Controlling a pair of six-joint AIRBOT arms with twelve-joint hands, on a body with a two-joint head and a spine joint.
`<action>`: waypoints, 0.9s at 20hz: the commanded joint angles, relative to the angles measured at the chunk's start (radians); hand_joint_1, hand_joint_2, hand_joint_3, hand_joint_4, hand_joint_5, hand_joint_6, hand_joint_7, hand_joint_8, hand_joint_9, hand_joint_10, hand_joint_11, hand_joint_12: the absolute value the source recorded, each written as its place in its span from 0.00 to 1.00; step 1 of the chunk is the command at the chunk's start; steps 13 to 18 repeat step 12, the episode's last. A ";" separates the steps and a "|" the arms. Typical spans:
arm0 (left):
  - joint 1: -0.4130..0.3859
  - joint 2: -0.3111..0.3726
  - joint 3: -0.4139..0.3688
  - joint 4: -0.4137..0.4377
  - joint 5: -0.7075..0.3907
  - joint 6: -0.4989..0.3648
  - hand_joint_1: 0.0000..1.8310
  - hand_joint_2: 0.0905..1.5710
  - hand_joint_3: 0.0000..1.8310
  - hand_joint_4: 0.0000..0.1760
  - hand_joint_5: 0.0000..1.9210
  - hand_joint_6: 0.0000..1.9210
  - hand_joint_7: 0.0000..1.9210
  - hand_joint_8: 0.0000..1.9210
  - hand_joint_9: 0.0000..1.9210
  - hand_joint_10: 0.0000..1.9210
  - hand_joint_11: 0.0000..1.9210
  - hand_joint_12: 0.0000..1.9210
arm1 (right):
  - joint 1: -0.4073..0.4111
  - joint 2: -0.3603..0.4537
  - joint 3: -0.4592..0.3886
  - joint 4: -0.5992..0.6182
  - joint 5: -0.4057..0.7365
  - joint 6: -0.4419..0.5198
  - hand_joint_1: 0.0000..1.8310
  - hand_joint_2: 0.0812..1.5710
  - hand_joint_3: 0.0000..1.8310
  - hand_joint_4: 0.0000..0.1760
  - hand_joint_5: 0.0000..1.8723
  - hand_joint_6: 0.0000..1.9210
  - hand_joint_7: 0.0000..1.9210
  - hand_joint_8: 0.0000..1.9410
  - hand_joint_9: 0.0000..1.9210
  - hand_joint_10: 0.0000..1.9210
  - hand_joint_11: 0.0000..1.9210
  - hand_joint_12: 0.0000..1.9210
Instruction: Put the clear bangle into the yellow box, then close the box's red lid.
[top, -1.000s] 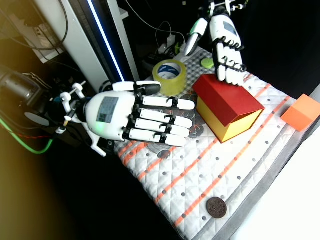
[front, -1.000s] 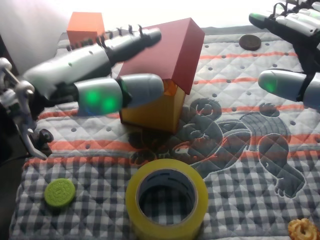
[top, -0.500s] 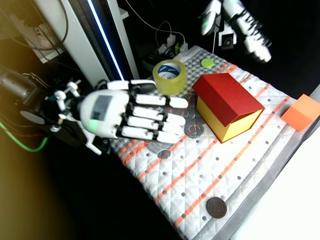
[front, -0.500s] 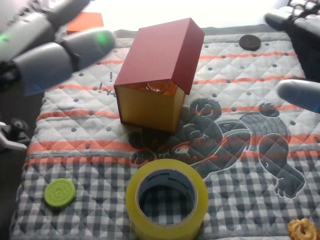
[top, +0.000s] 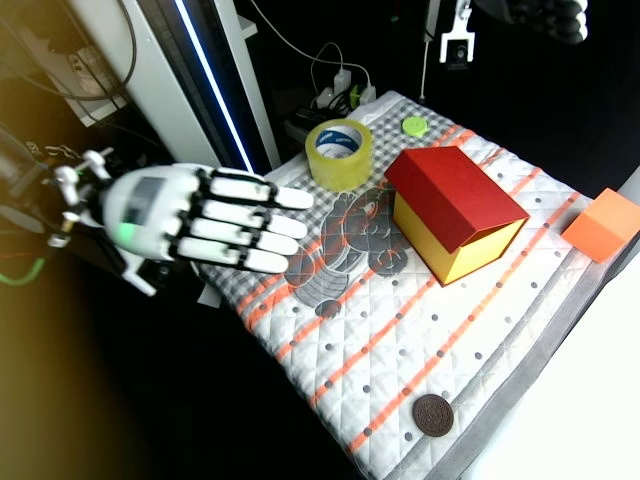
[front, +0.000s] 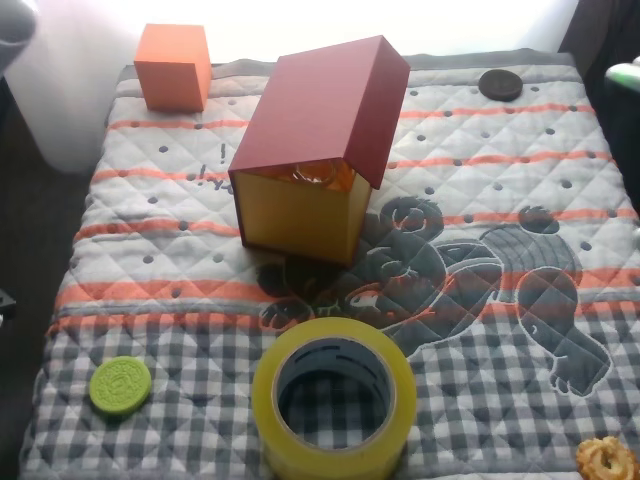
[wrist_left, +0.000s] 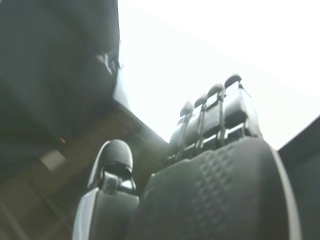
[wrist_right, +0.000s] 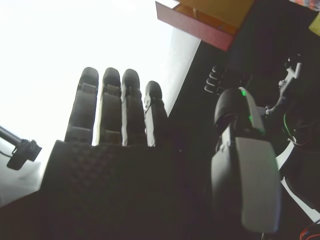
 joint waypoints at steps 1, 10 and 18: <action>0.011 0.007 0.005 0.000 -0.175 -0.047 0.15 0.73 0.00 0.00 0.07 0.00 0.06 0.00 0.07 0.00 0.03 0.02 | -0.005 0.010 -0.006 0.008 0.157 0.006 0.25 0.74 0.00 0.15 0.09 0.00 0.14 0.00 0.13 0.01 0.10 0.03; 0.119 0.003 0.010 -0.050 -0.300 -0.227 0.00 0.84 0.01 0.00 0.04 0.00 0.04 0.00 0.04 0.00 0.00 0.13 | -0.058 0.028 -0.037 0.014 0.244 0.001 0.41 0.66 0.00 0.54 0.07 0.00 0.11 0.00 0.10 0.00 0.05 0.00; 0.102 -0.003 0.015 -0.036 -0.300 -0.254 0.00 0.83 0.00 0.00 0.03 0.00 0.04 0.00 0.04 0.00 0.00 0.10 | -0.054 0.033 -0.040 -0.005 0.245 -0.001 0.26 0.77 0.01 0.70 0.01 0.00 0.03 0.00 0.05 0.00 0.00 0.00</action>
